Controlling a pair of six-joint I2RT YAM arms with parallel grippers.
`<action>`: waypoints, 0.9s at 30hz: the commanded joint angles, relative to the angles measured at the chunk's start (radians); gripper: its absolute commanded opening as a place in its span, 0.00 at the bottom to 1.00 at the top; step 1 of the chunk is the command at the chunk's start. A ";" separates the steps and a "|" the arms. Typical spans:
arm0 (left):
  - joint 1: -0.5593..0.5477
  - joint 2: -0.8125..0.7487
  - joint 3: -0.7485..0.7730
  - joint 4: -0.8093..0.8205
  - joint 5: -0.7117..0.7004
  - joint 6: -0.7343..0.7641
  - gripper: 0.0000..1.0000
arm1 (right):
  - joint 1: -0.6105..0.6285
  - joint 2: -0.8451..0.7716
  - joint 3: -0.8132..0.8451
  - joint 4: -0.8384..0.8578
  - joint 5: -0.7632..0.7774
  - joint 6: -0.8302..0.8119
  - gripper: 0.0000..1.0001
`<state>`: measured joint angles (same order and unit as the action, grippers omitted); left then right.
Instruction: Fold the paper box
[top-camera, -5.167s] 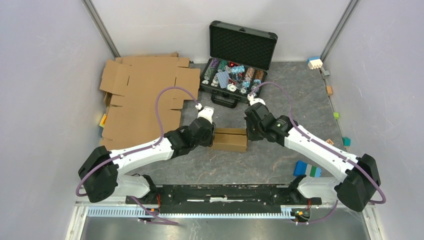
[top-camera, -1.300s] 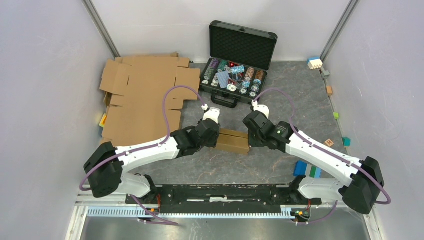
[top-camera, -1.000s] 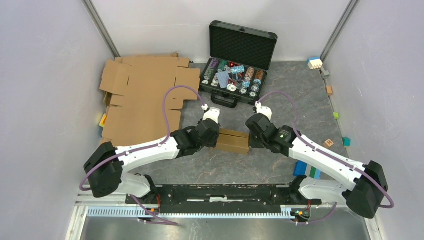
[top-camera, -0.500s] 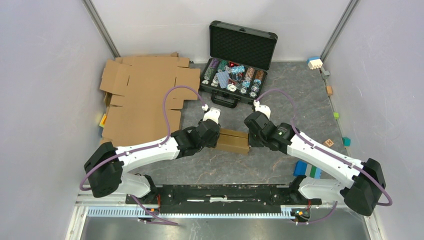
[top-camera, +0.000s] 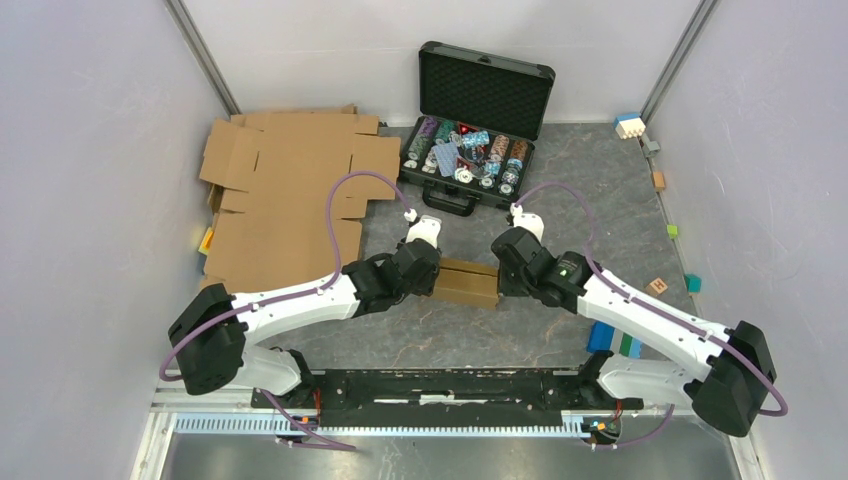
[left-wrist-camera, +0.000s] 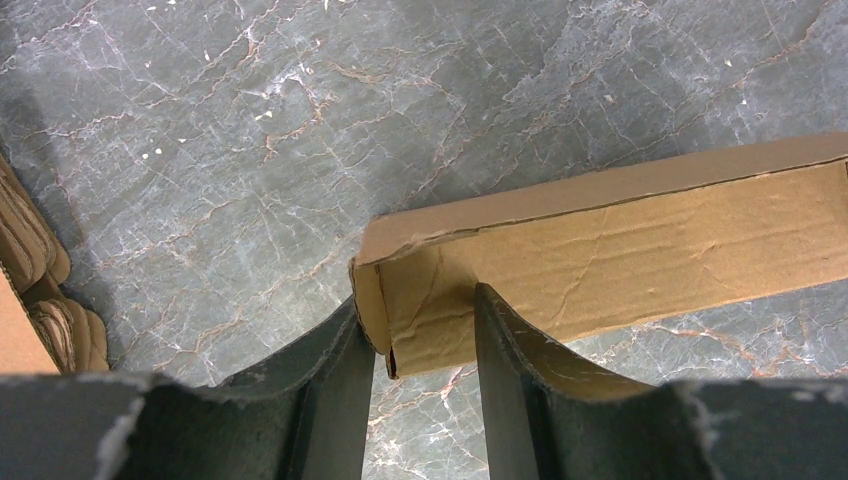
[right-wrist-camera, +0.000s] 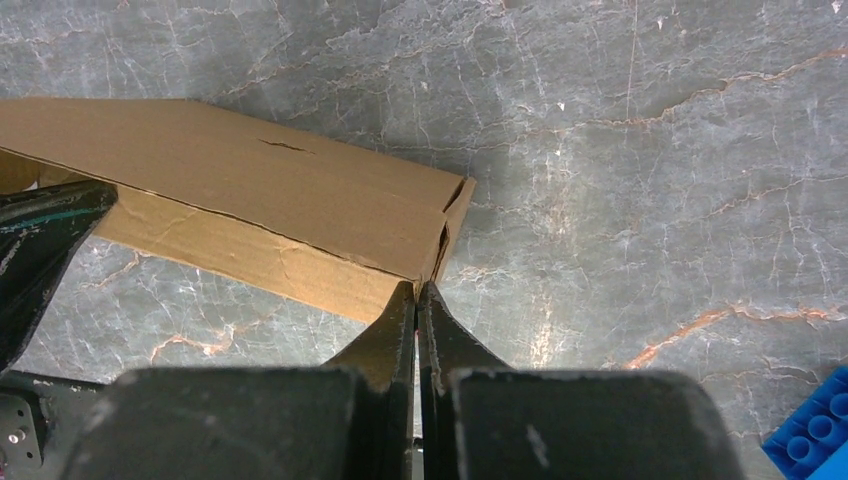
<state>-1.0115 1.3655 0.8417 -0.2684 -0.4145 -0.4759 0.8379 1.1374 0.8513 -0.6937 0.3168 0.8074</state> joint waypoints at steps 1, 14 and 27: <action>-0.013 0.024 0.011 -0.074 0.017 -0.029 0.46 | 0.009 -0.001 -0.045 0.025 -0.009 0.021 0.00; -0.013 0.021 0.016 -0.077 0.024 -0.032 0.46 | 0.062 -0.028 -0.149 0.061 0.156 0.042 0.00; -0.013 -0.095 0.039 -0.180 0.063 -0.035 0.50 | 0.090 -0.025 -0.133 0.060 0.249 0.043 0.00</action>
<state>-1.0138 1.3300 0.8501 -0.3347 -0.3817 -0.4858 0.9287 1.0962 0.7258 -0.5758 0.5072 0.8417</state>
